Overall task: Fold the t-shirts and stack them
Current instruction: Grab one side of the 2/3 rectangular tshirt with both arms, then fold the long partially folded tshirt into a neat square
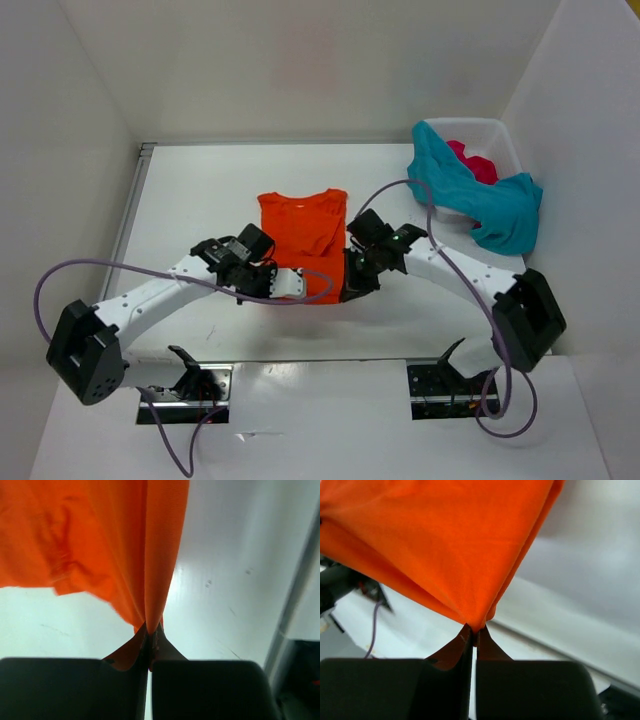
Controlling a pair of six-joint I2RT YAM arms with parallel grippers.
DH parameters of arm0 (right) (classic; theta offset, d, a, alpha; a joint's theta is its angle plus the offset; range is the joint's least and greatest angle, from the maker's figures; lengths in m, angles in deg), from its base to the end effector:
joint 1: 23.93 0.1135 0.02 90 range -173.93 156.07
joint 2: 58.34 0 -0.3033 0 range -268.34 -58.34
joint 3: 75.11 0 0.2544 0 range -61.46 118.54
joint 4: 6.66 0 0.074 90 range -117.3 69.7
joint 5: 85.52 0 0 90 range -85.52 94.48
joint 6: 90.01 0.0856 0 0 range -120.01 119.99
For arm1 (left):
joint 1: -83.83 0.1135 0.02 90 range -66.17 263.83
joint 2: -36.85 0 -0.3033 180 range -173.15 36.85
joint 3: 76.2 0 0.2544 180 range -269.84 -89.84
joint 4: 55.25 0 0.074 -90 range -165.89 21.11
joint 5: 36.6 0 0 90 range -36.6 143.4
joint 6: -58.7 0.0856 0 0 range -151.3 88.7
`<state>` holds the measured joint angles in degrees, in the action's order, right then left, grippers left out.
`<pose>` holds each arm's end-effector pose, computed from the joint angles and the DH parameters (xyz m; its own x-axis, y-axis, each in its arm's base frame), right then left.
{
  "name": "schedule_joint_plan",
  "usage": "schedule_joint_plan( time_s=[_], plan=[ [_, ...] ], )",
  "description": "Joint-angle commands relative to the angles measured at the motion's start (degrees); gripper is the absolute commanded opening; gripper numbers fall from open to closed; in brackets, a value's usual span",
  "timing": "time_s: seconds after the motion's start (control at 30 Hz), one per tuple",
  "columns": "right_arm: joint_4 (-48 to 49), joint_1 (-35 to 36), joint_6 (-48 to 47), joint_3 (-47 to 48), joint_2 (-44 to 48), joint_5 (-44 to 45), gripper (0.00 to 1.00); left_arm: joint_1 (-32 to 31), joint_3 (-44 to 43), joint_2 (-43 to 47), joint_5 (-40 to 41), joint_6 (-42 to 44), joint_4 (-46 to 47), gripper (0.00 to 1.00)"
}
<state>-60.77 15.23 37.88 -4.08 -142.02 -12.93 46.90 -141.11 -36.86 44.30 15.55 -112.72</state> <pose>0.2135 0.2069 0.2162 -0.9886 -0.0493 -0.1426 -0.1102 0.8814 0.4593 0.1918 -0.1611 0.2206 -0.0305 0.9241 -0.3809 0.9744 0.1124 0.1946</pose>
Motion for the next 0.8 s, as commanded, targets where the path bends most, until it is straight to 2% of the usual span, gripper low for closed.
schedule_joint_plan(
  time_s=[0.0, 0.2, 0.33, 0.47, 0.57, 0.77],
  plan=[
    [-10.31, 1.88, 4.19, 0.18, 6.67, -0.43, 0.0, -0.16, -5.15, 3.04, -2.39, -4.48, -13.79, 0.0],
    [-13.32, 4.44, 7.11, 4.66, 10.47, -2.45, 0.0, 1.32, -12.53, 5.25, -7.5, -9.23, -16.99, 0.0],
    [-15.16, 3.91, 4.14, 10.18, 6.35, -0.88, 0.0, 5.98, -15.8, 1.21, -10.06, -10.02, -16.99, 0.0],
    [-15.87, -3.18, -1.93, 15.64, -0.68, -0.87, 0.0, 11.42, -20.44, -5.8, -10.58, -10.63, -11.9, 0.0],
    [-15.87, -7.15, -5.71, 19.77, -4.29, -0.87, 0.0, 12.58, -24.93, -10.3, -9.45, -11.25, -7.6, 0.0],
    [-13.6, -12.34, -9.76, 26.72, -11.76, -0.26, 0.0, 14.43, -27.48, -15.76, -3.82, -11.86, 3.2, 0.0]
  ],
)
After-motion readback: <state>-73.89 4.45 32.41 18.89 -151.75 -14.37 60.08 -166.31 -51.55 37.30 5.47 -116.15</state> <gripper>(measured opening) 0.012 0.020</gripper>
